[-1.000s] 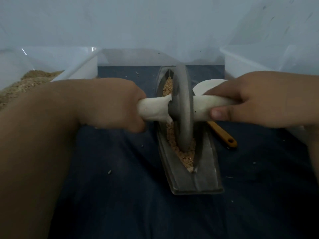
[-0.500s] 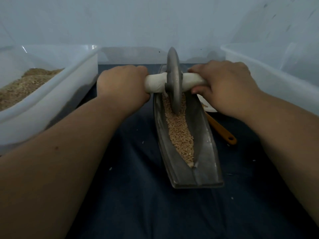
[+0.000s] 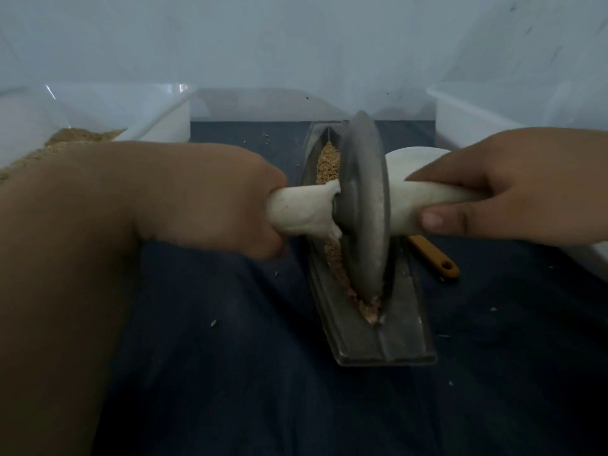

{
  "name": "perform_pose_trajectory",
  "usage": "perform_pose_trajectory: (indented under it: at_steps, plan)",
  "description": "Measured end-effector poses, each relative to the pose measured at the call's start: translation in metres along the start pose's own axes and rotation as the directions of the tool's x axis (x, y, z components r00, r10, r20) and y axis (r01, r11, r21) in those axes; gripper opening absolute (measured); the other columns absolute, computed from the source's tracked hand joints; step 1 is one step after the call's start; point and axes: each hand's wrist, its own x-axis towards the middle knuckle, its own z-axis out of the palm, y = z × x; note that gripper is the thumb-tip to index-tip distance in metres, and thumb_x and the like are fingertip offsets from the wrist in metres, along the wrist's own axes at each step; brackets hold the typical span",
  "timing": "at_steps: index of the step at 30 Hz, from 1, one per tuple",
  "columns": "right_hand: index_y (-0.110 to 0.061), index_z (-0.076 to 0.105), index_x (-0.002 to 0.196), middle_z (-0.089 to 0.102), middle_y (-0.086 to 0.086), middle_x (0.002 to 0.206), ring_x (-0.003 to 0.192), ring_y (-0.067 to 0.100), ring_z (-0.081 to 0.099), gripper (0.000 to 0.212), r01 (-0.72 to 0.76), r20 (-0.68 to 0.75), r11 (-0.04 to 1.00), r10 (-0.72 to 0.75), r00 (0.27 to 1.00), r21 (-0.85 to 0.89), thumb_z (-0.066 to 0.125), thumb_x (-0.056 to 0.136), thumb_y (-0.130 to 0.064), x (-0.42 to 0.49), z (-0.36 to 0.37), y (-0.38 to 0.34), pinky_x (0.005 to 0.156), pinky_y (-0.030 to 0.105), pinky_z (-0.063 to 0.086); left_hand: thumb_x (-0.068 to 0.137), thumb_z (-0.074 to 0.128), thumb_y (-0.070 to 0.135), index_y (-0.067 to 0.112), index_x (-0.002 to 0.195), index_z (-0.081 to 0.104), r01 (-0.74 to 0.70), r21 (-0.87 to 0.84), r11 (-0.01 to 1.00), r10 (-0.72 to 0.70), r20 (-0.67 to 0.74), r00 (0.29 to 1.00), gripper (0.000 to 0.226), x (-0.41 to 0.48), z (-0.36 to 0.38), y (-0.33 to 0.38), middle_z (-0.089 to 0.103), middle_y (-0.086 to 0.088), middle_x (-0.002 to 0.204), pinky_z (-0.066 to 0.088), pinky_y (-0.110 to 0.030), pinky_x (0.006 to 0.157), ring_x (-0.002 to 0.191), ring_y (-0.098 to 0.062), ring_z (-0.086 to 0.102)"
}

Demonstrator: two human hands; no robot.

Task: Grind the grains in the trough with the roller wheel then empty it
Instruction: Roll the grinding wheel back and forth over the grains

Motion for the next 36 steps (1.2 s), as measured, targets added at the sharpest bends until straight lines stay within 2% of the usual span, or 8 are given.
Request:
perform_pose_trajectory:
  at_steps: [3, 9, 13, 16, 21, 27, 31, 36]
  plan:
    - [-0.061, 0.050, 0.105, 0.067, -0.016, 0.072, 0.069, -0.003, 0.061, 0.059, -0.006, 0.059, 0.999, 0.004, 0.998, 0.034, 0.034, 0.057, -0.092, 0.002, 0.000, 0.002, 0.063, 0.027, 0.047, 0.042, 0.045, 0.070, 0.038, 0.081, 0.058, 0.001, 0.000, 1.000, -0.001, -0.057, 0.998, 0.052, 0.001, 0.002, 0.001, 0.062, 0.011, 0.067, 0.045, -0.023, 0.054, 0.057, -0.004, 0.056]
    - [-0.060, 0.040, 0.131, 0.058, -0.028, 0.106, 0.093, -0.001, 0.053, 0.061, 0.008, -0.200, 1.000, -0.009, 0.980, -0.006, 0.031, 0.075, -0.081, 0.033, 0.025, 0.023, 0.075, 0.026, 0.037, 0.064, 0.063, 0.048, 0.030, 0.073, 0.045, 0.139, 0.030, 0.990, -0.131, -0.193, 0.973, 0.027, 0.027, 0.016, -0.006, 0.048, 0.011, 0.066, 0.039, -0.029, 0.057, 0.059, -0.008, 0.045]
    - [-0.043, 0.041, 0.143, 0.061, 0.002, 0.121, 0.111, 0.028, 0.053, 0.050, -0.071, -0.493, 0.988, -0.006, 0.870, -0.139, 0.045, 0.094, -0.054, 0.063, 0.049, 0.038, 0.087, 0.039, 0.037, 0.080, 0.062, 0.038, 0.024, 0.093, 0.054, 0.311, 0.158, 0.937, -0.174, -0.561, 0.810, 0.021, 0.054, 0.034, -0.002, 0.057, 0.001, 0.078, 0.031, -0.034, 0.065, 0.070, -0.026, 0.054]
    - [-0.031, 0.039, 0.147, 0.060, 0.009, 0.118, 0.109, 0.035, 0.051, 0.055, -0.148, -0.563, 0.952, -0.031, 0.826, -0.269, 0.046, 0.096, -0.050, 0.077, 0.056, 0.036, 0.097, 0.043, 0.032, 0.081, 0.064, 0.035, 0.018, 0.098, 0.057, 0.359, 0.142, 0.922, -0.195, -0.633, 0.749, 0.025, 0.064, 0.043, -0.004, 0.063, -0.006, 0.089, 0.027, -0.036, 0.071, 0.081, -0.032, 0.059]
    - [-0.032, 0.052, 0.134, 0.062, 0.004, 0.107, 0.100, 0.031, 0.055, 0.054, -0.165, -0.548, 0.949, -0.009, 0.837, -0.268, 0.044, 0.090, -0.061, 0.069, 0.047, 0.025, 0.082, 0.040, 0.040, 0.081, 0.061, 0.036, 0.021, 0.092, 0.051, 0.295, 0.015, 0.956, -0.250, -0.488, 0.836, 0.021, 0.061, 0.039, -0.012, 0.057, -0.001, 0.082, 0.038, -0.034, 0.061, 0.073, -0.026, 0.052]
    - [-0.050, 0.055, 0.115, 0.064, -0.017, 0.086, 0.077, 0.000, 0.057, 0.067, -0.121, -0.055, 0.990, 0.118, 0.992, -0.067, 0.034, 0.061, -0.085, 0.031, 0.010, 0.016, 0.069, 0.029, 0.044, 0.066, 0.067, 0.048, 0.028, 0.077, 0.055, 0.106, 0.031, 0.994, -0.101, -0.140, 0.985, 0.026, 0.030, 0.005, -0.003, 0.055, 0.007, 0.066, 0.042, -0.028, 0.056, 0.061, -0.011, 0.053]
    - [-0.056, 0.054, 0.104, 0.067, -0.017, 0.087, 0.083, -0.006, 0.057, 0.059, -0.013, 0.024, 1.000, 0.013, 1.000, -0.021, 0.027, 0.063, -0.090, 0.007, 0.002, 0.006, 0.072, 0.025, 0.047, 0.054, 0.064, 0.057, 0.027, 0.076, 0.064, 0.071, -0.137, 0.988, -0.049, 0.157, 0.986, 0.037, 0.005, -0.008, 0.003, 0.067, 0.004, 0.061, 0.050, -0.030, 0.055, 0.052, -0.009, 0.062]
    - [-0.067, 0.042, 0.123, 0.056, -0.032, 0.093, 0.086, -0.008, 0.052, 0.062, 0.023, -0.040, 0.999, -0.025, 0.999, -0.040, 0.033, 0.063, -0.081, 0.017, 0.008, 0.007, 0.072, 0.019, 0.035, 0.061, 0.067, 0.044, 0.029, 0.073, 0.059, 0.097, -0.159, 0.982, -0.086, 0.073, 0.994, 0.021, 0.011, -0.001, 0.004, 0.060, 0.007, 0.060, 0.039, -0.025, 0.053, 0.055, -0.007, 0.057]
